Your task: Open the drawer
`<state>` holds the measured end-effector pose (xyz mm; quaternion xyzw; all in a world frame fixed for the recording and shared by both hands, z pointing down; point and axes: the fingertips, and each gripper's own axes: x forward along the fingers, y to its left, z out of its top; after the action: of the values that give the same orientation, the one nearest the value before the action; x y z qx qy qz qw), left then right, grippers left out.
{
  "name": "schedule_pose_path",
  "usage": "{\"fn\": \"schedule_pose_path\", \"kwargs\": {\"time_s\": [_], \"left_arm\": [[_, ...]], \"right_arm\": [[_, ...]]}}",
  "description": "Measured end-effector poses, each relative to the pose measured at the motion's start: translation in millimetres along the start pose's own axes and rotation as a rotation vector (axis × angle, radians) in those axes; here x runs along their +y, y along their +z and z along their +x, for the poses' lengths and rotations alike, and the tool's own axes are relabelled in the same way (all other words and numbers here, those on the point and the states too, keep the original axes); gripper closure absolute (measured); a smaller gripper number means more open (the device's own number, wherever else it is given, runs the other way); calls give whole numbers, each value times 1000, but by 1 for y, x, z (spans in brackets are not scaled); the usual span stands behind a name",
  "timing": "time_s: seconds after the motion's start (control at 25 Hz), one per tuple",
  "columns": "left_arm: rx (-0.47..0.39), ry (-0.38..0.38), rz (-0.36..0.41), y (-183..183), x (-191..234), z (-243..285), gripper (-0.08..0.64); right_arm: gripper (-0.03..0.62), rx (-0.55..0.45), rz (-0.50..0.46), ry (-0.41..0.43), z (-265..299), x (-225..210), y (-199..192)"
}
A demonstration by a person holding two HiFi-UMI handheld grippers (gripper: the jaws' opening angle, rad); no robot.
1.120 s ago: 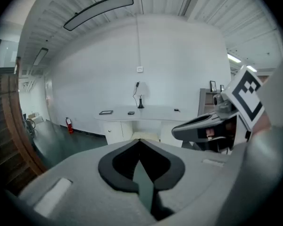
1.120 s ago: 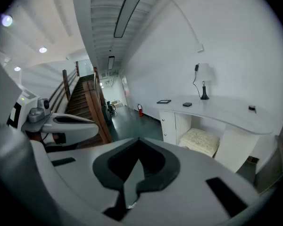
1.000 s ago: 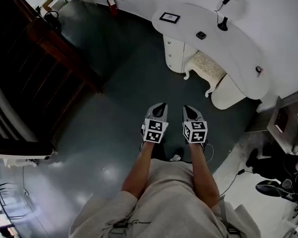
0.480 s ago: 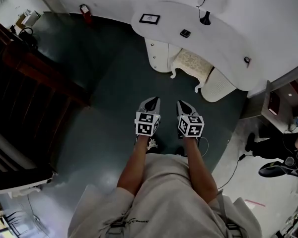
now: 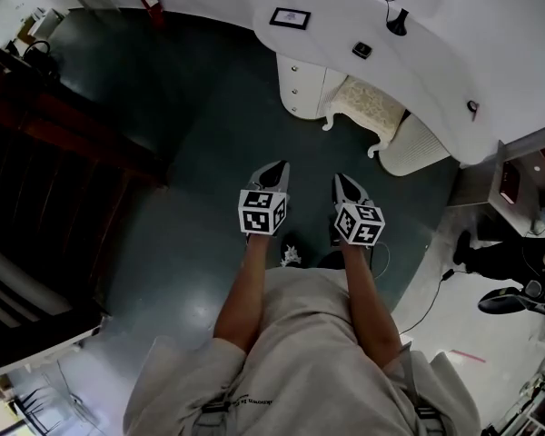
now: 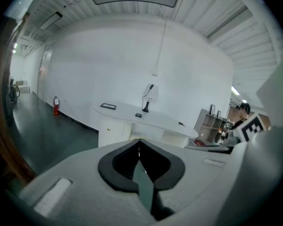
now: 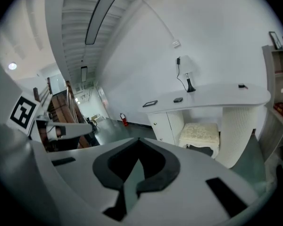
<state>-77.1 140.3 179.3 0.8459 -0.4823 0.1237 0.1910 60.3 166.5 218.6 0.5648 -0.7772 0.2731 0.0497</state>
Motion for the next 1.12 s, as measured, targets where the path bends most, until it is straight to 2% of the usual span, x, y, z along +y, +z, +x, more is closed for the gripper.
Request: {"fn": "schedule_pose_path", "kwargs": {"time_s": [0.12, 0.4, 0.64, 0.84, 1.12], "left_arm": [[-16, 10, -54, 5, 17, 2, 549], [22, -17, -77, -12, 16, 24, 549], [31, 2, -72, -6, 24, 48, 549], [27, 27, -52, 12, 27, 69, 549], [64, 45, -38, 17, 22, 113, 549]], "right_arm": [[577, 28, -29, -23, 2, 0, -8], [577, 42, -41, -80, 8, -19, -7], [577, 53, -52, -46, 34, -28, 3], [577, 48, -49, -15, 59, -37, 28], [577, 53, -40, 29, 95, -64, 56]]}}
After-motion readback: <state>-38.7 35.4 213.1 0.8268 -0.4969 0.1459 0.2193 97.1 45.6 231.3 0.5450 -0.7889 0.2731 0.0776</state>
